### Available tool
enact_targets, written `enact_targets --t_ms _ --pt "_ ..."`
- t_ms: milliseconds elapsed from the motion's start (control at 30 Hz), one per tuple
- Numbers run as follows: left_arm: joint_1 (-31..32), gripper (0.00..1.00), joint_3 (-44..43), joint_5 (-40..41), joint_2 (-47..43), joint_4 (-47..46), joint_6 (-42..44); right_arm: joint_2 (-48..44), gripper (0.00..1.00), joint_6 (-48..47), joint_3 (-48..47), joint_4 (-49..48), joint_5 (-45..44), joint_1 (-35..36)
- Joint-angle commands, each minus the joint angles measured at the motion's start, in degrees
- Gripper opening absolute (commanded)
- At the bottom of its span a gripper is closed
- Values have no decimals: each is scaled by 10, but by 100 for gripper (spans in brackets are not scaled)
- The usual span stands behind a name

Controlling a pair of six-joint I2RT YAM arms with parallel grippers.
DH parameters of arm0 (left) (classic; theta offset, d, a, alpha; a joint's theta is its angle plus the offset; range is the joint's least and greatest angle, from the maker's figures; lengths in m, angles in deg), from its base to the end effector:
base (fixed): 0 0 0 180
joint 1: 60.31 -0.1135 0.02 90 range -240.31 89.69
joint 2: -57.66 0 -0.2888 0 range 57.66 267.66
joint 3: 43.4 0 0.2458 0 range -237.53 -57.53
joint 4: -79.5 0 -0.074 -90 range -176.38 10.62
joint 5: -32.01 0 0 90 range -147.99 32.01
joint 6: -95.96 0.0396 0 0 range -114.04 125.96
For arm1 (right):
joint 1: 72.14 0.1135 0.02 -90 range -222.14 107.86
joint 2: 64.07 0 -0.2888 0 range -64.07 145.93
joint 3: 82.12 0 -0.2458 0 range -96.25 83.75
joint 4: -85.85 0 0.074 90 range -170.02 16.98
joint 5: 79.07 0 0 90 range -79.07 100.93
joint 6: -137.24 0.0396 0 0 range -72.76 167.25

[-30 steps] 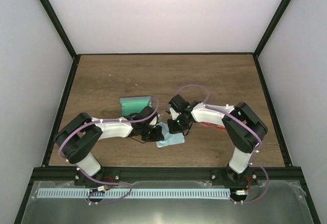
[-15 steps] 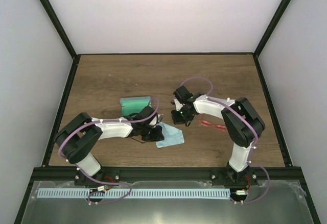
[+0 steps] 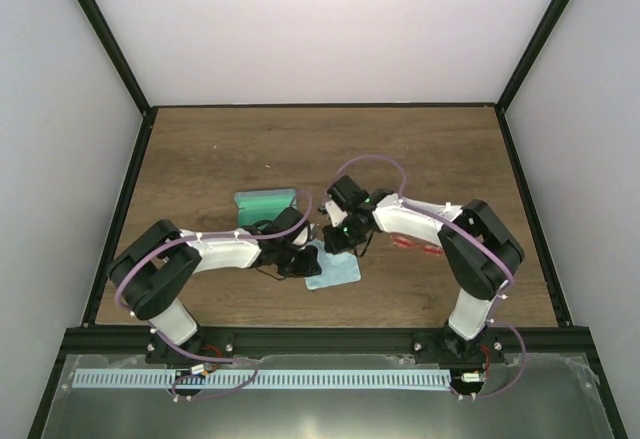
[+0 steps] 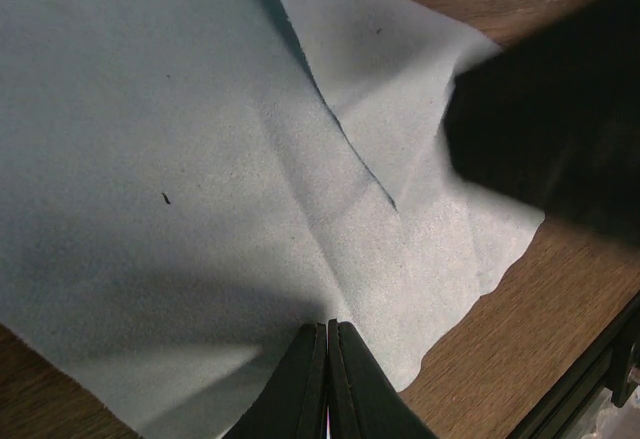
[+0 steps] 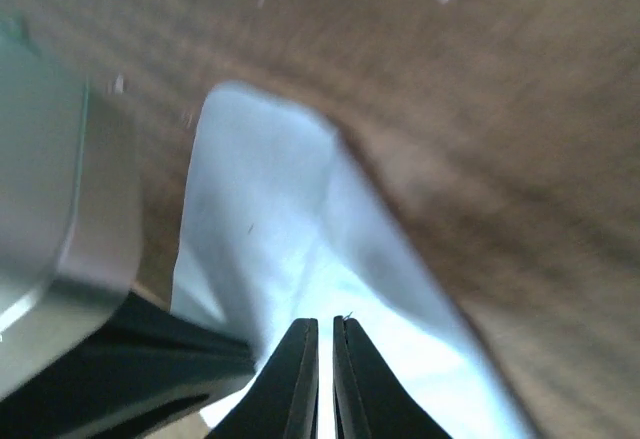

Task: Organize the sunglasses
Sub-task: Fold the glasses cleaning cloth at the center of the board.

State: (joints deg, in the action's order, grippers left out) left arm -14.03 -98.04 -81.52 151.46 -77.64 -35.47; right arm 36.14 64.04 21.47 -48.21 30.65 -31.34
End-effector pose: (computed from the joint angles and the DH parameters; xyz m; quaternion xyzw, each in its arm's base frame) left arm 0.1831 -0.2144 0.1490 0.0894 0.9470 -0.3066 0.0336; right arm 0.2446 0.2288 0.1941 -0.2311 0.9424 0.2312 0.0706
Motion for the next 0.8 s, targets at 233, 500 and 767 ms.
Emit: enact_targets --t_ms 233,500,767 --pt "1 4 6 51 42 90 11 0 7 18 55 -20 5 35" --pt "1 4 19 51 36 90 12 10 7 24 50 -20 -25 2" --pt "0 4 22 47 37 88 12 33 7 6 12 -10 -36 -42"
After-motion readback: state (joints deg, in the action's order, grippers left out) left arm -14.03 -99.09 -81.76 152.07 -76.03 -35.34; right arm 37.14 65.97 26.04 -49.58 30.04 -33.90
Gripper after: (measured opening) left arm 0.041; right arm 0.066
